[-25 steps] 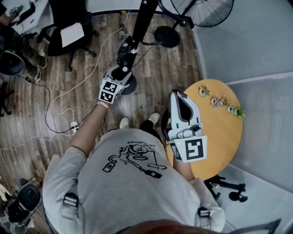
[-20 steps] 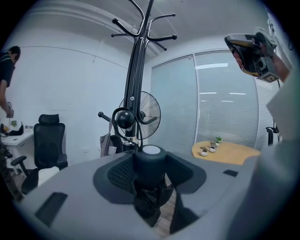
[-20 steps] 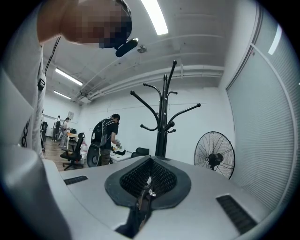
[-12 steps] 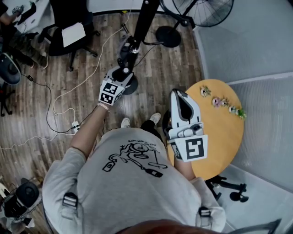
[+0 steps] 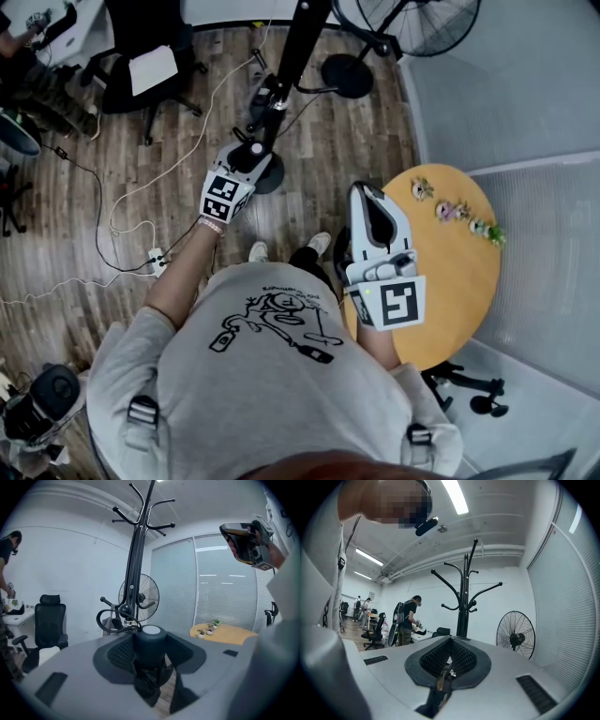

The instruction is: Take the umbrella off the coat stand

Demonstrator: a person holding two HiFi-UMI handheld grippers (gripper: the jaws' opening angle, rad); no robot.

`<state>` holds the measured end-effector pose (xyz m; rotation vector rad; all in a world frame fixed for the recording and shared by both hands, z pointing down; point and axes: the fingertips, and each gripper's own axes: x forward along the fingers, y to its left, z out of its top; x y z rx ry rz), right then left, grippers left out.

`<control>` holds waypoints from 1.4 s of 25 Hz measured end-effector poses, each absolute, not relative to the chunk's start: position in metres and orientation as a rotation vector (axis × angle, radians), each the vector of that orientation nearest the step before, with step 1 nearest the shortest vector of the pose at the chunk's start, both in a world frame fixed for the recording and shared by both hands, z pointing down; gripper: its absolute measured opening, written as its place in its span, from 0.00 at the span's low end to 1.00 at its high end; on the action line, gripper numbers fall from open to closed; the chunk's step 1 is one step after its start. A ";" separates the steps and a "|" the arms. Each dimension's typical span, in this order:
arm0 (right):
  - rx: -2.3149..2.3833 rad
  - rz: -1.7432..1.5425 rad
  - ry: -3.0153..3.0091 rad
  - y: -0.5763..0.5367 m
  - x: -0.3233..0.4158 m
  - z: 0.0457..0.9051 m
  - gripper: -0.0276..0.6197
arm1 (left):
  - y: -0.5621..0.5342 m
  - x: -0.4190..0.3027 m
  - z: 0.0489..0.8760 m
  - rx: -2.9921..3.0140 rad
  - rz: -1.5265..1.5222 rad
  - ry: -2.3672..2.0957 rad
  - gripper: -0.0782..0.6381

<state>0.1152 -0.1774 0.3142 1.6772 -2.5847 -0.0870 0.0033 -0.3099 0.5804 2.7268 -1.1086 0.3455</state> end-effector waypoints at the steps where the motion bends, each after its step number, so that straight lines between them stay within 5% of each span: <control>1: 1.677 -0.086 -2.584 -0.178 0.116 0.315 0.07 | -0.308 0.003 0.579 2.727 0.343 -1.111 0.39; 35: 1.675 -0.056 -2.573 -0.181 0.117 0.335 0.07 | -0.246 -0.013 0.481 2.738 0.242 -1.134 0.39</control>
